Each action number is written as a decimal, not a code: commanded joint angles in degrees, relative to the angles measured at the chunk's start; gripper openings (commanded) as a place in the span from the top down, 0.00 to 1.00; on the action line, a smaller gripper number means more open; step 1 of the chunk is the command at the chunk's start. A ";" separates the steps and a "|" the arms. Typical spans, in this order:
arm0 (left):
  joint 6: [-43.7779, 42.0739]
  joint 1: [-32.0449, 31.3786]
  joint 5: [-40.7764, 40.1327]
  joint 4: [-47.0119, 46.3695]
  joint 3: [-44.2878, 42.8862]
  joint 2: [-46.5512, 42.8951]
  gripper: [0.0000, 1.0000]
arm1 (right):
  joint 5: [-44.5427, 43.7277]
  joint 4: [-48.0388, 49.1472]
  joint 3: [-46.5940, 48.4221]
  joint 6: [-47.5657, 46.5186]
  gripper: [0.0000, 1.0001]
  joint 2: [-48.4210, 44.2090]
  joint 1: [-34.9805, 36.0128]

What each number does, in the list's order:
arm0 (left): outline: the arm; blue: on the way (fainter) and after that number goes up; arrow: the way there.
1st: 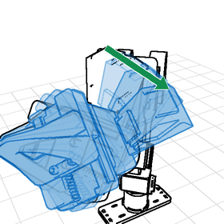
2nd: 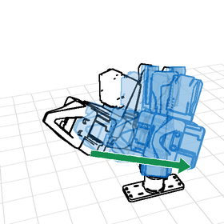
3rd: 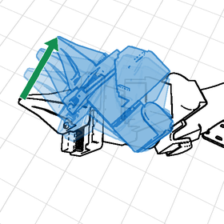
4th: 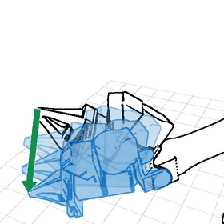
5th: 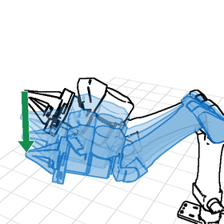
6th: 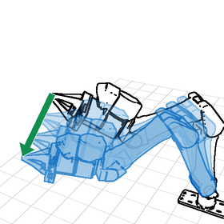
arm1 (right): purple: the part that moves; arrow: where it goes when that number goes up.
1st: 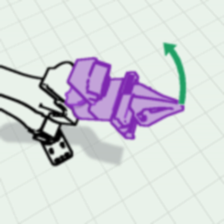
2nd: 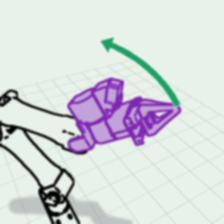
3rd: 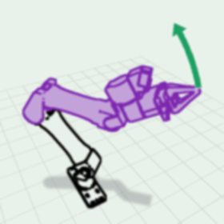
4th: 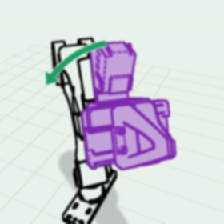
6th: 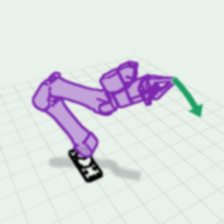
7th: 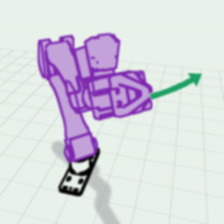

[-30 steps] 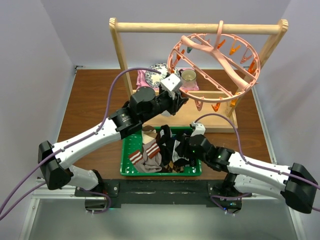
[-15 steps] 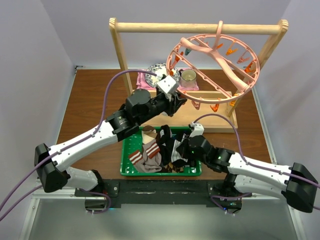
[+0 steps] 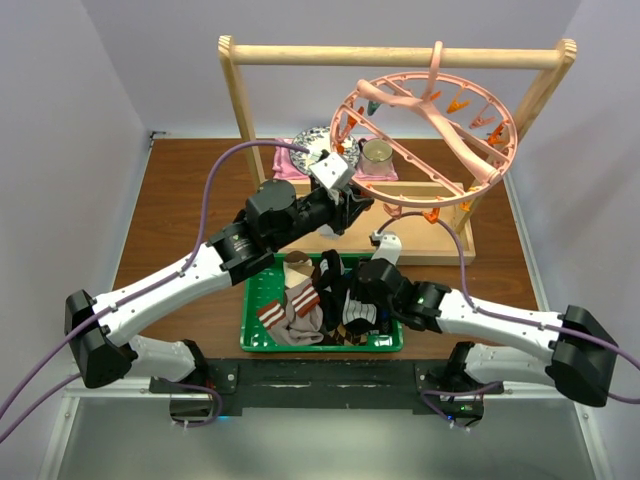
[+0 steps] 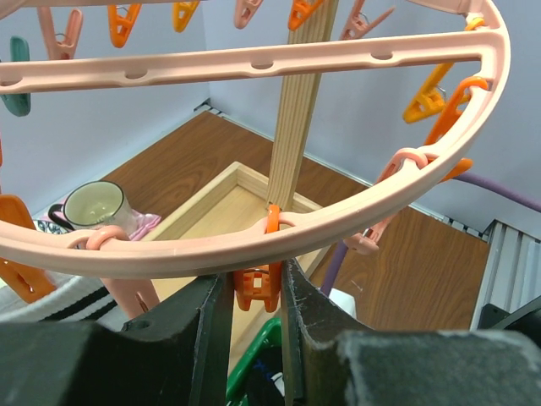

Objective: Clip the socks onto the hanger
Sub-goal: Pick up the sock from the bin.

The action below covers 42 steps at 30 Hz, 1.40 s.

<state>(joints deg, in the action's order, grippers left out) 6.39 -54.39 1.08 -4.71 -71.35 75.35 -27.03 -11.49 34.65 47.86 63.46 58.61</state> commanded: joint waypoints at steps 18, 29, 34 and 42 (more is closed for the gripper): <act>1.61 -0.01 2.87 -1.44 0.07 -0.12 1.00 | -5.75 6.21 4.54 -1.09 1.00 6.68 2.37; 1.69 -0.10 2.43 -1.35 -0.89 0.32 1.00 | -4.09 18.17 4.19 -19.82 1.00 4.38 17.84; 1.96 -0.01 2.78 -1.35 -0.10 -0.03 1.00 | -5.14 15.62 4.46 -17.89 1.00 8.17 20.05; 1.78 -0.01 2.52 -1.53 -0.02 -0.03 1.00 | -12.34 4.99 1.74 -13.76 1.00 -2.01 21.72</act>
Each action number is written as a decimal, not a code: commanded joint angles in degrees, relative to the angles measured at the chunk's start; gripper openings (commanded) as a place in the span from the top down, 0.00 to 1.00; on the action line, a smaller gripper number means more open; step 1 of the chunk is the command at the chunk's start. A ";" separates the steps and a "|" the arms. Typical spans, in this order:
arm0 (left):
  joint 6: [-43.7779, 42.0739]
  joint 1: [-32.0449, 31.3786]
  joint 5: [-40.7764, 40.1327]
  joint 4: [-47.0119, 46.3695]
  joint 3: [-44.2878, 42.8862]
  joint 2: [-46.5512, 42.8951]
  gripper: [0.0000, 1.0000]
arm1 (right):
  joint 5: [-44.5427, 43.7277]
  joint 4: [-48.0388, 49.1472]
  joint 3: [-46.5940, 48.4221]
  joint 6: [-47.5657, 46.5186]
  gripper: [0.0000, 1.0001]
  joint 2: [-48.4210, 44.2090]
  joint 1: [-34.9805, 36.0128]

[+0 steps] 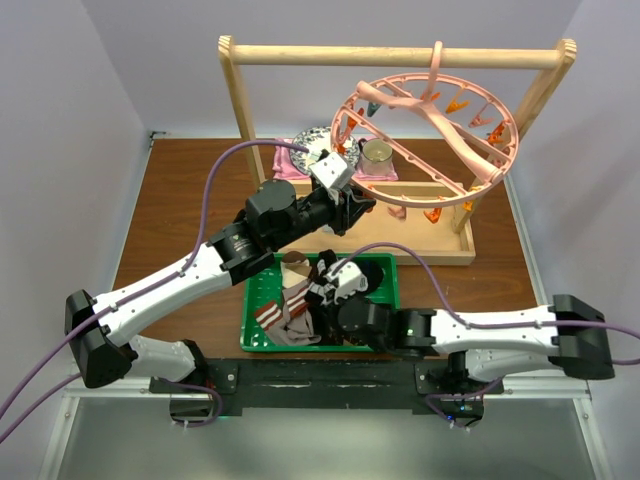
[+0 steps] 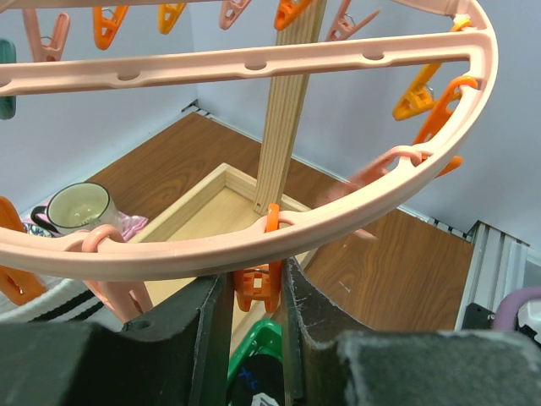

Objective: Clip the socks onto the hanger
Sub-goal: Pick up the sock from the bin.

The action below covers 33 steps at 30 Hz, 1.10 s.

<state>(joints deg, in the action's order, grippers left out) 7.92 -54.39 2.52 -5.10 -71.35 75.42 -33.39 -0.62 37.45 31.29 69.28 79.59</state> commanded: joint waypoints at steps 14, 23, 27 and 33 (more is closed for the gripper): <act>0.69 -0.01 1.34 -1.31 -0.10 -0.18 1.00 | -9.93 -13.00 4.11 5.19 0.49 -7.41 0.83; 1.30 -0.01 1.78 -1.75 0.69 -0.89 1.00 | -26.29 -29.61 16.32 20.39 0.45 3.76 0.57; 1.22 -0.01 1.70 -1.75 0.69 -1.06 1.00 | -26.03 -29.17 18.09 19.69 0.46 5.43 0.13; 1.30 0.07 1.61 -1.84 0.69 -0.97 1.00 | -24.97 -30.58 16.60 22.76 0.50 4.55 0.21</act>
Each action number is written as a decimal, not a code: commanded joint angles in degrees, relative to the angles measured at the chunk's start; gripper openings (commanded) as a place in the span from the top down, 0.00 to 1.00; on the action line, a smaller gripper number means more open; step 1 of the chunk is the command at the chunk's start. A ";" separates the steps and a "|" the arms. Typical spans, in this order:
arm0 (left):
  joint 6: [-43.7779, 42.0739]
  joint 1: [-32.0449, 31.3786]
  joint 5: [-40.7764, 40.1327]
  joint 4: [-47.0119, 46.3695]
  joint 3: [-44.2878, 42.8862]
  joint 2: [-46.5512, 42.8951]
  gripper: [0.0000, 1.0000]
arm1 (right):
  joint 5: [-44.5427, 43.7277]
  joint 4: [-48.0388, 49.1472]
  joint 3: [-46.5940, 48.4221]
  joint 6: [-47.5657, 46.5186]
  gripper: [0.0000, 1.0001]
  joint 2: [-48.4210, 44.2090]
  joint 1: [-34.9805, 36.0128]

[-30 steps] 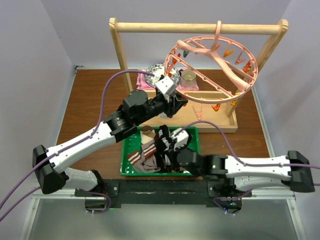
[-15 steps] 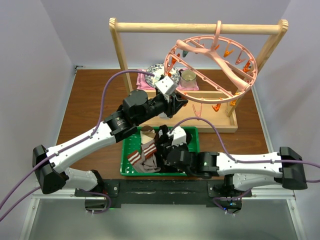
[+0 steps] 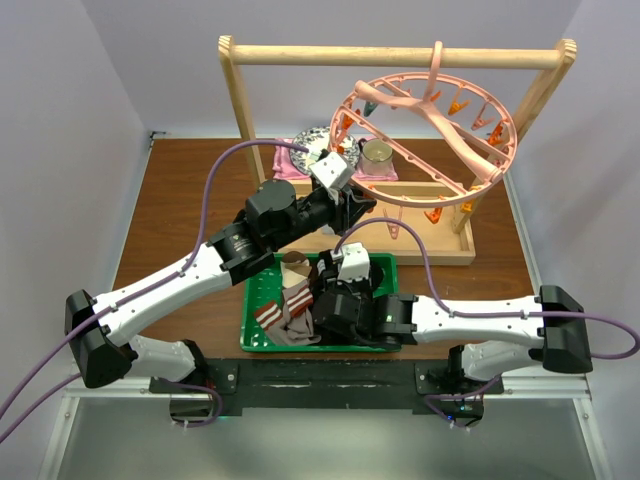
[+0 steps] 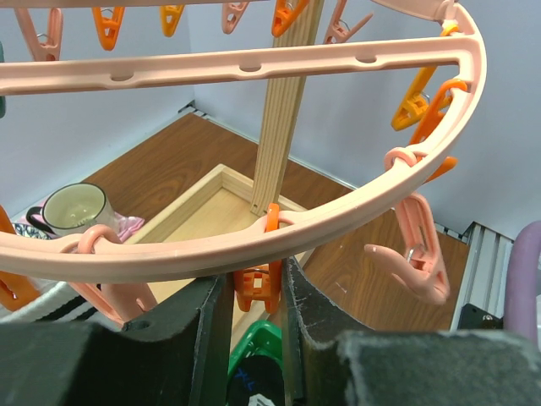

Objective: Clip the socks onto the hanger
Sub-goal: Pick up the sock from the bin.

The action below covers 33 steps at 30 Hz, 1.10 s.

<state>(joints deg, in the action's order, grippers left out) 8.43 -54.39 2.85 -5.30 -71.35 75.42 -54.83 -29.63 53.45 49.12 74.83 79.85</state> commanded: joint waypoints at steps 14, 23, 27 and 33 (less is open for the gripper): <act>0.71 0.07 1.19 -0.24 -1.95 0.52 1.00 | -0.63 2.29 -1.68 4.49 0.54 3.13 -1.19; 0.89 0.07 1.19 -0.94 -0.20 -0.27 1.00 | 1.21 7.21 -5.11 2.56 0.87 1.29 -4.97; 0.72 0.07 1.01 -1.12 0.42 -0.53 1.00 | 2.18 9.23 -5.11 0.63 1.00 0.67 -5.41; 0.54 0.07 0.58 -1.29 0.69 -0.62 1.00 | 5.23 15.44 -8.09 -8.15 1.00 -14.82 -4.01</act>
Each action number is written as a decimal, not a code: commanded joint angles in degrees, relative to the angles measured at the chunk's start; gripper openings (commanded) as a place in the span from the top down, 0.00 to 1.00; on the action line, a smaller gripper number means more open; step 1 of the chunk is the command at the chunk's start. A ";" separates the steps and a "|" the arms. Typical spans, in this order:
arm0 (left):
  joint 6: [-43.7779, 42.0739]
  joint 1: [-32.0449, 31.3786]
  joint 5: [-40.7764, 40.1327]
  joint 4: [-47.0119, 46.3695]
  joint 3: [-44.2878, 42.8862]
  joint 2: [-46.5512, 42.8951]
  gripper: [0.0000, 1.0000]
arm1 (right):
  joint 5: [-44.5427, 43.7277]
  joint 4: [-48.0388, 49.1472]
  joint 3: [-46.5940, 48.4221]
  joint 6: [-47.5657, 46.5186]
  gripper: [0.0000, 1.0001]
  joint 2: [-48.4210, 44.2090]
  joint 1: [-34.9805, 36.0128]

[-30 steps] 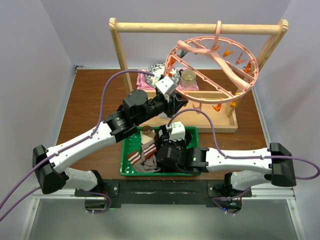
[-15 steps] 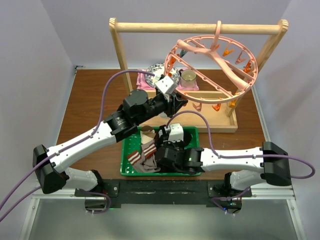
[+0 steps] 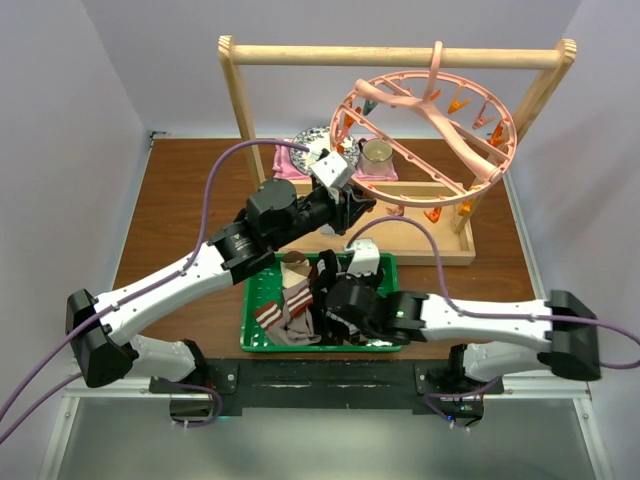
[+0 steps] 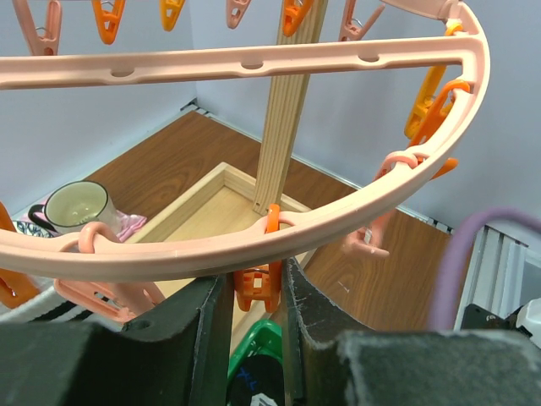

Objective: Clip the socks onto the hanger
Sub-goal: Pick up the sock from the bin.

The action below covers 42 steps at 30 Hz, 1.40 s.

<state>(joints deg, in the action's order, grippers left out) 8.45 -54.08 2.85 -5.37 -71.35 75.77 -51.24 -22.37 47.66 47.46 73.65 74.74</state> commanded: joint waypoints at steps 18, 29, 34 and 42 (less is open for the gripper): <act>2.01 0.91 2.86 -1.84 2.62 -3.08 1.00 | 11.52 22.10 -14.88 -33.30 1.00 -43.42 1.20; 1.92 1.17 2.16 -1.67 2.71 -3.35 1.00 | 8.26 25.54 -11.19 -41.57 1.00 -40.69 1.11; 2.45 1.17 2.51 -2.28 3.59 -3.43 1.00 | 8.27 25.62 -8.55 -44.90 1.00 -39.03 1.20; 2.54 1.17 2.51 -2.46 3.41 -3.52 1.00 | 3.26 28.52 -6.53 -49.22 1.00 -34.45 1.20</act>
<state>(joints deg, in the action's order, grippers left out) 10.00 -52.90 4.29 -7.31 -68.53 73.80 -43.94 2.72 38.70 2.85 37.74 75.72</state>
